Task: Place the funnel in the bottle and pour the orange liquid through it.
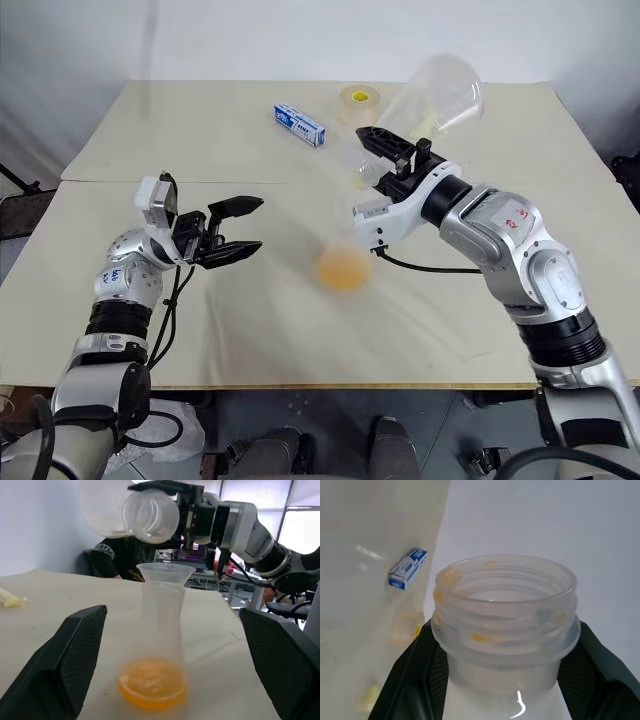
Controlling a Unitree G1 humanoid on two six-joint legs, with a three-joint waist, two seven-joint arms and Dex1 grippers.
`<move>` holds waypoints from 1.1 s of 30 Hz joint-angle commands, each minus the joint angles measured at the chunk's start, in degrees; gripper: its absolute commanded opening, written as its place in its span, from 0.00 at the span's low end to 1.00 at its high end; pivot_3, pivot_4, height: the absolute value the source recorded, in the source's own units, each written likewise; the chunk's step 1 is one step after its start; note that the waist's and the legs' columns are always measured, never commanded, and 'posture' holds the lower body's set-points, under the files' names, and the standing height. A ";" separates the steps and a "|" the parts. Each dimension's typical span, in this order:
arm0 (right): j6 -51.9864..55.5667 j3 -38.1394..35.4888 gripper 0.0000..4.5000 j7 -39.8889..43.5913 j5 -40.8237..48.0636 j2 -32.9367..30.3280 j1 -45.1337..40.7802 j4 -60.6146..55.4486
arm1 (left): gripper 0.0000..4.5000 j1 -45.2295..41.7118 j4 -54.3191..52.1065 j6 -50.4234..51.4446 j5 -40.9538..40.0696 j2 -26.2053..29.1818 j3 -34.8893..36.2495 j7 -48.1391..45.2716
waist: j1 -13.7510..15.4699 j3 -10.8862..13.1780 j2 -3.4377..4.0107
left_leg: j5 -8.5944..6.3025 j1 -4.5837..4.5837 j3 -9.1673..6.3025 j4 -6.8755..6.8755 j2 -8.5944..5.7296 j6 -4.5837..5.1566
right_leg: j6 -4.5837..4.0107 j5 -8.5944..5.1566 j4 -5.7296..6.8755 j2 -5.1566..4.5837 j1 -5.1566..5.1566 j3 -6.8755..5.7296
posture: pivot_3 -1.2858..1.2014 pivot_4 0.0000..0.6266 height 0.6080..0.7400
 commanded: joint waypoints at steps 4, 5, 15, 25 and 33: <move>19.97 -9.26 0.55 3.42 10.46 8.22 4.48 -8.50 | 1.00 -2.60 0.10 -0.82 -0.18 -0.06 -0.33 -3.92 | 0.14 0.01 -0.01 | 0.00 -0.01 -0.05 0.03 -0.01 0.00 | 0.00 0.00 0.02 -0.03 0.02 -0.04 | 0.52 0.24 1.00; 22.40 -10.46 0.55 3.90 12.31 9.22 5.36 -9.24 | 1.00 -2.68 0.18 -0.81 -0.16 -0.05 -0.36 -3.96 | 0.11 0.01 -0.01 | 0.00 -0.01 -0.04 0.03 -0.03 0.00 | 0.00 0.00 0.05 -0.04 0.02 -0.03 | 0.52 0.24 1.00; 36.99 -31.86 0.55 -2.46 37.60 19.92 11.75 -6.51 | 1.00 -3.12 0.08 -0.14 -0.20 0.07 -1.26 -4.24 | 0.04 0.01 -0.01 | 0.00 0.03 -0.05 0.02 -0.04 0.00 | 0.00 0.00 0.11 -0.05 0.00 -0.03 | 0.52 0.24 1.00; 34.83 -35.90 0.55 -5.49 47.15 18.08 14.10 1.67 | 1.00 -2.30 -1.49 1.25 -0.05 -0.10 -2.28 -2.60 | -0.07 0.01 0.00 | 0.00 0.06 -0.01 -0.01 -0.03 0.00 | 0.00 0.00 0.12 -0.04 0.00 0.03 | 0.52 0.24 1.00; 33.13 -36.04 1.00 -7.17 50.56 16.43 14.92 3.00 | 1.00 -1.35 -3.53 3.75 2.40 0.66 -3.42 1.80 | 0.03 0.01 0.00 | 0.00 0.06 -0.02 -0.01 -0.04 0.00 | 0.00 0.00 0.12 -0.04 0.00 0.05 | 0.52 0.24 1.00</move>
